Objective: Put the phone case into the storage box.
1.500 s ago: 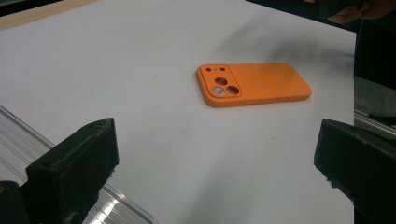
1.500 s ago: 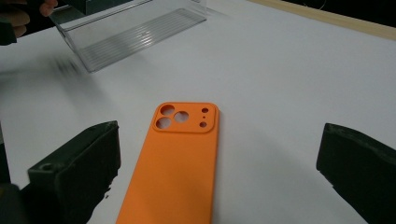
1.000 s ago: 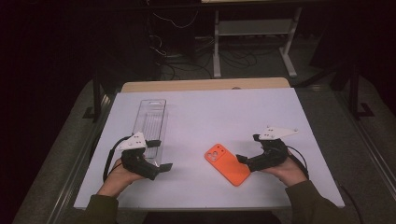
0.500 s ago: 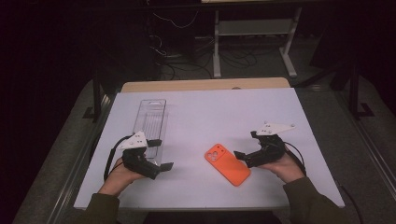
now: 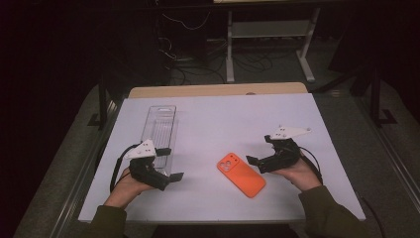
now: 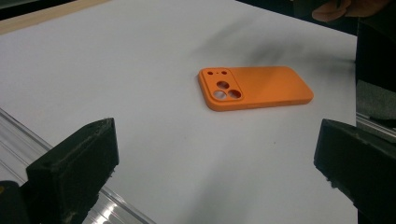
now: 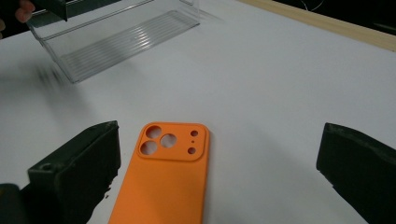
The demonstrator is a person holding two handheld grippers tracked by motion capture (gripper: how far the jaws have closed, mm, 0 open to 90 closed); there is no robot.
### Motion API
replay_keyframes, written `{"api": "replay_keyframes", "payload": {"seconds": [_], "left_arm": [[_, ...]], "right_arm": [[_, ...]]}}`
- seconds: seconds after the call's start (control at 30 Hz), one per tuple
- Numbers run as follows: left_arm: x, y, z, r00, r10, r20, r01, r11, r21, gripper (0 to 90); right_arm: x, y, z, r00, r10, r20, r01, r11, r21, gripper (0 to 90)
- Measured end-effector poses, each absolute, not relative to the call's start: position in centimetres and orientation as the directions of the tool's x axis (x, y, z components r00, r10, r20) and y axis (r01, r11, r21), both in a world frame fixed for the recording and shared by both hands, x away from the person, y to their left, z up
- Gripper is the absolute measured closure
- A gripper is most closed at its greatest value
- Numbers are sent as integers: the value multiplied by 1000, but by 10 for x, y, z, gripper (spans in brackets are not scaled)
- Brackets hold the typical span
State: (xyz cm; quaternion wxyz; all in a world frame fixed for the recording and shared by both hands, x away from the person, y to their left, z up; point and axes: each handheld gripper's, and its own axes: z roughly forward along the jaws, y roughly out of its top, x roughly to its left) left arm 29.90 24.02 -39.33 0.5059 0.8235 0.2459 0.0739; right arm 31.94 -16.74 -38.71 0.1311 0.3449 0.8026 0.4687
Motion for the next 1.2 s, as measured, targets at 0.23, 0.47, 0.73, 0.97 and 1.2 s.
{"api": "replay_keyframes", "payload": {"seconds": [0.23,0.47,0.73,0.97,1.2], "left_arm": [[299,240,-393,867,480,-132,333,-361,871,0],[299,240,-393,867,481,-132,333,-361,871,0],[299,241,-394,866,483,-127,329,-361,872,0],[299,241,-393,865,485,-125,330,-362,872,0],[298,242,-393,863,489,-128,334,-361,871,0]], "right_arm": [[326,-163,-386,-725,680,109,427,320,846,0],[329,-157,-387,-730,676,104,423,327,845,0],[329,-155,-388,-728,678,97,422,332,844,0],[327,-154,-388,-730,678,88,419,342,841,0],[322,-149,-385,-738,671,78,409,352,842,0]]}}
